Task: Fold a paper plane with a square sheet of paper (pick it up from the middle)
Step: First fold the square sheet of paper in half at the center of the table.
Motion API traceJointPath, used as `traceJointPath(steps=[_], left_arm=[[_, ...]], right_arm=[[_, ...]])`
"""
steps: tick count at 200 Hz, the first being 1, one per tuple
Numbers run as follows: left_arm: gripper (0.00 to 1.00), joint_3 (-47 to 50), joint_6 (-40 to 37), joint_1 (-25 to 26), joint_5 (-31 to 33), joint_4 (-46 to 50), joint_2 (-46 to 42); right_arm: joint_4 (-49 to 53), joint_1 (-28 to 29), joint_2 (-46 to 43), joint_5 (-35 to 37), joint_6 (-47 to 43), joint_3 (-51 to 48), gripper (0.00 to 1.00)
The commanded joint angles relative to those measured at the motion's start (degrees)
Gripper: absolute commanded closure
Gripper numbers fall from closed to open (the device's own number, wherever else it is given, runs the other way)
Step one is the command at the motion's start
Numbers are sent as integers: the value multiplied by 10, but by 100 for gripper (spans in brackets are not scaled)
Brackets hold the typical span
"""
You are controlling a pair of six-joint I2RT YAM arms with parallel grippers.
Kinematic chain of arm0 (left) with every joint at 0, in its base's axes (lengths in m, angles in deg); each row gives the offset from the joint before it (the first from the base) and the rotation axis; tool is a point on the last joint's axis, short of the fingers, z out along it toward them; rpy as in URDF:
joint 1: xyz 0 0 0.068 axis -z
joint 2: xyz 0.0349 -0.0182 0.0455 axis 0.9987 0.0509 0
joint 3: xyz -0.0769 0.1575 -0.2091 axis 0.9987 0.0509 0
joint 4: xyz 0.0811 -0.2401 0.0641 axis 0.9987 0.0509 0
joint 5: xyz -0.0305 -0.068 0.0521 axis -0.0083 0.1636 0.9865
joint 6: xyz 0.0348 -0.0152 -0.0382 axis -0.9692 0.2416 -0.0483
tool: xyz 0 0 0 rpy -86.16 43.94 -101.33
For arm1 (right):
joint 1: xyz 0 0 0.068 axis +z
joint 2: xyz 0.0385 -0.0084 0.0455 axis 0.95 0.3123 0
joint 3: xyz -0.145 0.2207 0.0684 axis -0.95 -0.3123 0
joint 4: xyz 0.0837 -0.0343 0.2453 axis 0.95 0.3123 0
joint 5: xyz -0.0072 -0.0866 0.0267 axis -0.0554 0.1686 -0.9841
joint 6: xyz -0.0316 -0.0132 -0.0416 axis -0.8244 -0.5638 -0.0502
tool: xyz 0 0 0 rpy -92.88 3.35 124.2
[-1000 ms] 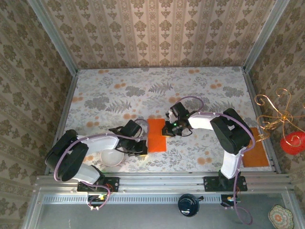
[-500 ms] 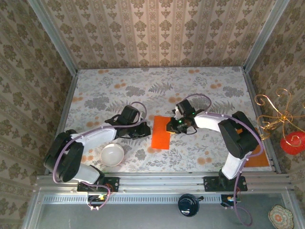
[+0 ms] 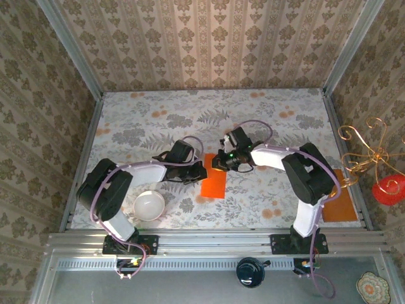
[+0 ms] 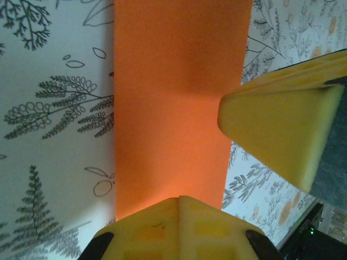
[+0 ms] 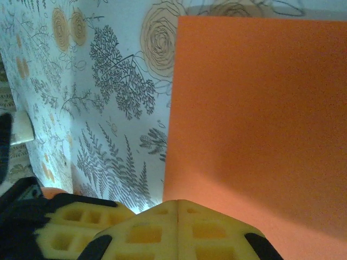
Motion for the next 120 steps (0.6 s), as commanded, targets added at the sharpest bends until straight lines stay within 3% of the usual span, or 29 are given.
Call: traceJointPath(steps=[1,120], left_arm=[[97,-15,9,3,-8,-17,16],[98,27,18,-6,4,-33,25]], right_arm=[[-8,6,25,-21,4,34,94],[19,16,121,-7,-9,114,95]])
